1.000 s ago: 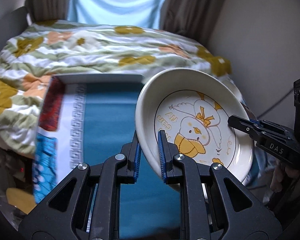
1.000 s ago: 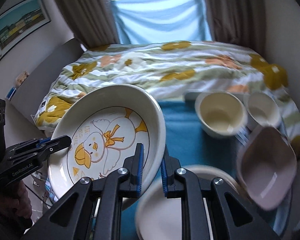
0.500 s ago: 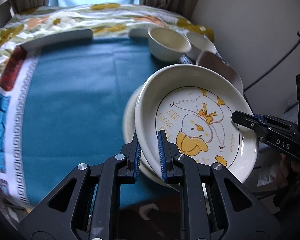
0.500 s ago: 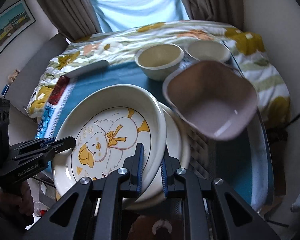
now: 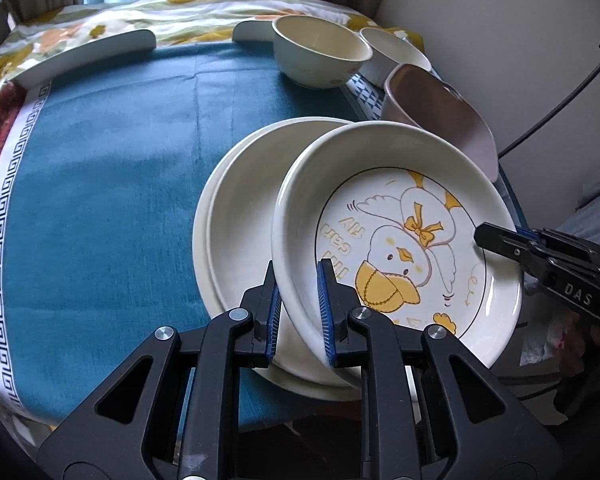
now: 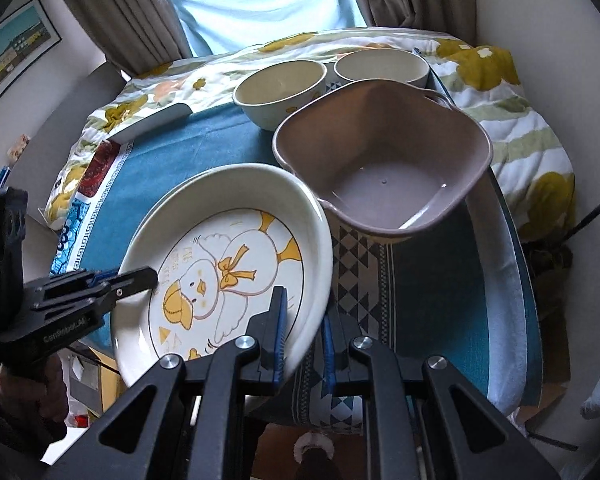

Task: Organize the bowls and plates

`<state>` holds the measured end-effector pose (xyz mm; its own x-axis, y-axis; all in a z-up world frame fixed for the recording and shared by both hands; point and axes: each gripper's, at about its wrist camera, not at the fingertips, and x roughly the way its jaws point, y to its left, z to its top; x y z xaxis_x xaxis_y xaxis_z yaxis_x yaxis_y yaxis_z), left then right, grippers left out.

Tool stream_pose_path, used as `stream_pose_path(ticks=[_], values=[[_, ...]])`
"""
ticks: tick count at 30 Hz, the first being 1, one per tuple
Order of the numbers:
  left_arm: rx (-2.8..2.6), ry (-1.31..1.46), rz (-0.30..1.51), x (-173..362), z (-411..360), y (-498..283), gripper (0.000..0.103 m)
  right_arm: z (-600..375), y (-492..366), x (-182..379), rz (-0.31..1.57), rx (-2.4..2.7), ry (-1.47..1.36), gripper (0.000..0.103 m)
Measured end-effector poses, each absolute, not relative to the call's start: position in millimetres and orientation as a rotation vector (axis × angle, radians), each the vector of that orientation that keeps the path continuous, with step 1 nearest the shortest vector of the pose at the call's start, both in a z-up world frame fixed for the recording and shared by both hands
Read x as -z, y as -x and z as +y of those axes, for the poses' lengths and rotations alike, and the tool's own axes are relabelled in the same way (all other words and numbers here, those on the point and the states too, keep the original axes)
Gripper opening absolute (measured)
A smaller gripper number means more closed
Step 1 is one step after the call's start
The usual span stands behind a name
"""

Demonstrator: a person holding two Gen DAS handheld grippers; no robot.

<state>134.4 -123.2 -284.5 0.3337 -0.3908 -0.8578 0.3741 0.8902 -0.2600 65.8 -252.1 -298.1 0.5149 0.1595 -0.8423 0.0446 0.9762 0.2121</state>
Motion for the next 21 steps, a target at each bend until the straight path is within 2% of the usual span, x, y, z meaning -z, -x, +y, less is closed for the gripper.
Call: stream_pose_path(ticks=[21], values=[[0.394,-0.232,1.079,287.4,-145.2,-143.4,0.017,-246.2,-74.5,299.3,1.031,-0.071,-0.188,0.015]])
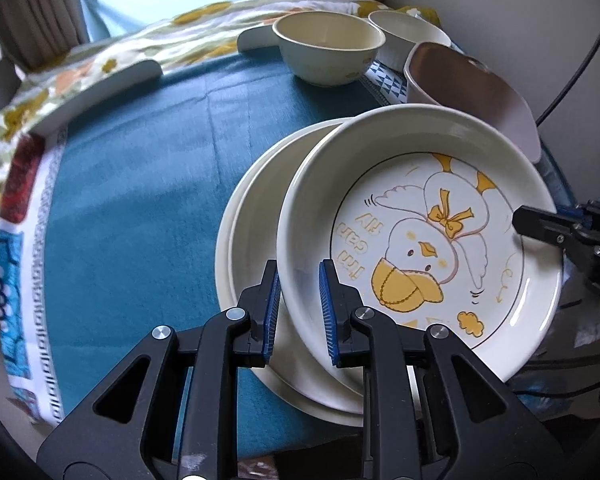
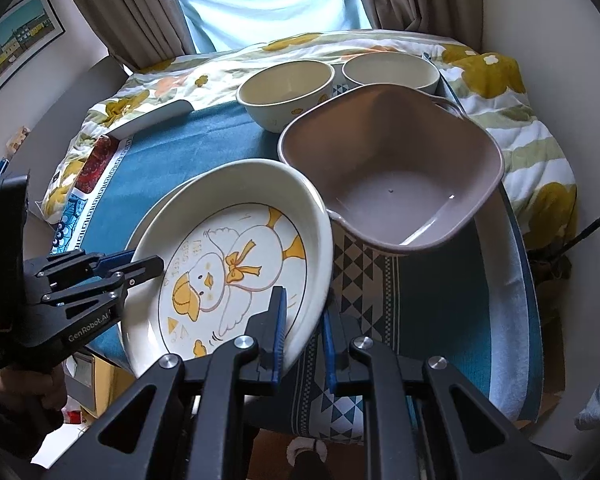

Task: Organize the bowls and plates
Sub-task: 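Open the left gripper and withdraw from the stacked plates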

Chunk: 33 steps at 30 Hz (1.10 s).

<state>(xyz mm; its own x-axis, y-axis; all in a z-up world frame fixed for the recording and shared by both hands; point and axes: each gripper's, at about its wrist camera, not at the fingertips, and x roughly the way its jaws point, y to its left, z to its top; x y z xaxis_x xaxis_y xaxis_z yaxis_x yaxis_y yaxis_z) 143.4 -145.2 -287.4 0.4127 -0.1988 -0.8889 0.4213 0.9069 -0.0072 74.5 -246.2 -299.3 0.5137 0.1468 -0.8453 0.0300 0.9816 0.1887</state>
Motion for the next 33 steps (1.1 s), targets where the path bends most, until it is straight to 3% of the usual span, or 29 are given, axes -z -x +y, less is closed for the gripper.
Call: stream_pose_path(ticks=[11,33], values=[[0.316,-0.457,0.972,283.9,-157.9,-132.1,0.016,-237.6,-78.4,305.3,1.036,-0.073,-0.177,0.015],[0.316,-0.473,0.968,281.7,-156.2,-129.0,0.016,-220.9,-80.5,307.9,1.042,-0.006,-0.101,0.015]])
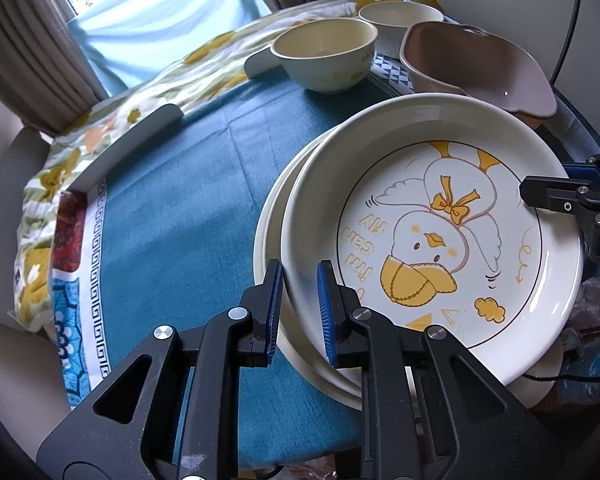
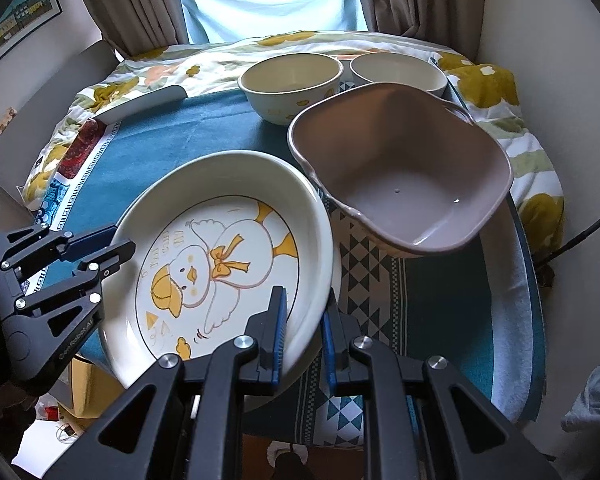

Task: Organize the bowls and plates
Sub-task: 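Open the left gripper and withdraw from the stacked plates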

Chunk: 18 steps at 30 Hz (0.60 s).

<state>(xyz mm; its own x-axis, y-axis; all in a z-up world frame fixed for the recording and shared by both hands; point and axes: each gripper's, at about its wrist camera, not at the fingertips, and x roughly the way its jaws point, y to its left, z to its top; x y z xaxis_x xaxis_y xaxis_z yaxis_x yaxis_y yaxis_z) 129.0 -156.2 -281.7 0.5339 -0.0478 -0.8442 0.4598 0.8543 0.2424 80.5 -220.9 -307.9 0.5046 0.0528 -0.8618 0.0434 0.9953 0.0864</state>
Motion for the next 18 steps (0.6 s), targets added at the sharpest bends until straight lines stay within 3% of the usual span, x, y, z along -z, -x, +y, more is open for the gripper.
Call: stream_pose_path(ticks=[18], values=[[0.286,-0.559,0.933,274.4,-162.1,-127.7,0.016,-216.1,-80.1,309.5,1.057,0.013,-0.098,0.015]])
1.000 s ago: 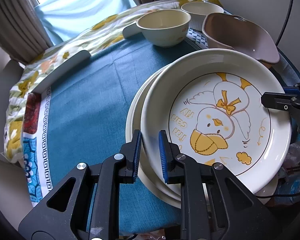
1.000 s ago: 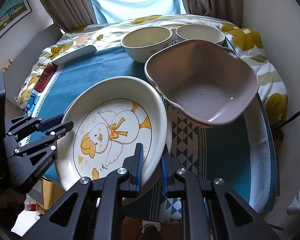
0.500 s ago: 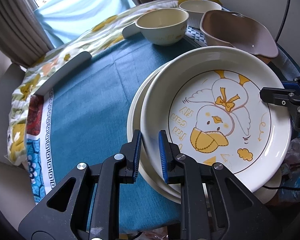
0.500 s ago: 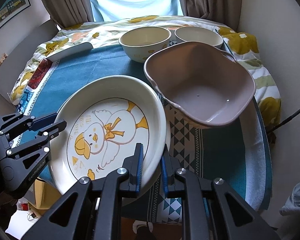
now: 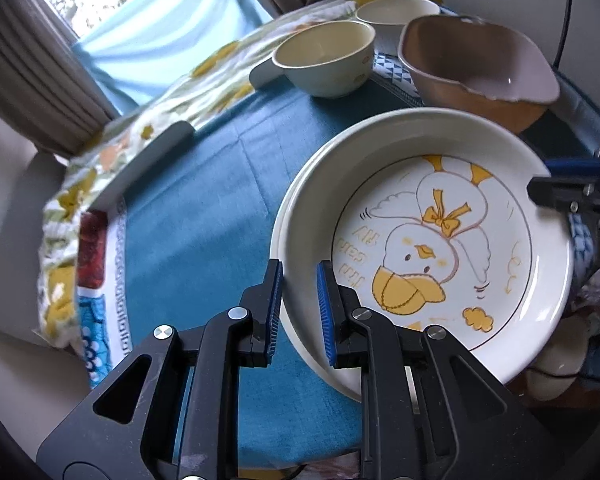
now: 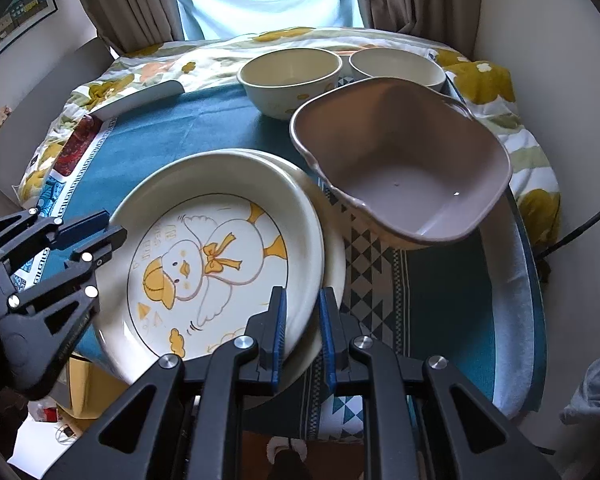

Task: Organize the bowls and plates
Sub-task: 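Open the left gripper and withdraw from the stacked plates, then grasp the rim of the mauve square bowl with the left gripper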

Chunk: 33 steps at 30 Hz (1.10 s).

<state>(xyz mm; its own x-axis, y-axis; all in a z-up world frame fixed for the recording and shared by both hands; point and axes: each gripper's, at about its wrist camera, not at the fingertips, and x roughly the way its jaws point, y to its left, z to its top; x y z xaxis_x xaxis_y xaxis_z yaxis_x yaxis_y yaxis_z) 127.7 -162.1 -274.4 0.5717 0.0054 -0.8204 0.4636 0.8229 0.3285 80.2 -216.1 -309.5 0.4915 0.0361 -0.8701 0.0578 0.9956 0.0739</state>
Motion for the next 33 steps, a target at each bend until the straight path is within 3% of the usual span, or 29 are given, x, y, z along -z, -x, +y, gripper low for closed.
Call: stream_pose_path(ticks=[10,11,12,13,14,15,16,17,18,28,29,31,33], values=[[0.302,-0.394,0.965,229.7,-144.9,-131.7,0.017,-229.8,-67.2,265.8,0.966,-0.026,-0.162,0.015],[0.304,-0.378,0.958,222.2,-144.6,-131.9,0.027,-231.8,-65.3,260.8,0.956,-0.035,-0.175,0.015],[0.308,-0.359,0.949,212.2,-145.2,-132.2,0.053,-235.7,-62.7,254.3,0.945,-0.051,-0.197,0.015],[0.317,-0.337,0.931,200.6,-147.0,-132.1,0.088,-242.8,-59.2,245.9,0.933,-0.068,-0.233,0.015],[0.328,-0.318,0.903,190.3,-148.9,-131.3,0.098,-247.1,-56.7,241.5,0.923,-0.069,-0.250,0.017],[0.346,-0.297,0.872,180.8,-150.7,-129.7,0.103,-252.7,-53.4,236.3,0.909,-0.065,-0.264,0.032],[0.379,-0.273,0.845,169.9,-154.8,-129.0,0.103,-257.9,-50.1,230.6,0.894,-0.058,-0.273,0.070],[0.403,-0.263,0.839,162.8,-160.5,-131.2,0.103,-266.0,-44.9,225.0,0.882,-0.046,-0.282,0.093],[0.414,-0.260,0.840,158.3,-166.1,-133.9,0.103,-271.6,-41.4,221.7,0.870,-0.038,-0.292,0.103],[0.659,-0.315,0.959,176.3,-245.3,-199.2,0.101,-332.7,-38.3,221.1,0.902,0.211,-0.426,0.103],[0.680,-0.333,0.986,186.7,-254.6,-207.9,0.099,-336.7,-44.2,226.7,0.921,0.208,-0.457,0.103],[0.719,-0.354,1.031,203.9,-267.6,-218.5,0.084,-344.2,-56.2,240.2,0.957,0.237,-0.516,0.103],[0.756,-0.377,1.077,222.0,-279.4,-231.3,0.077,-348.2,-63.6,250.0,0.976,0.264,-0.549,0.103]])
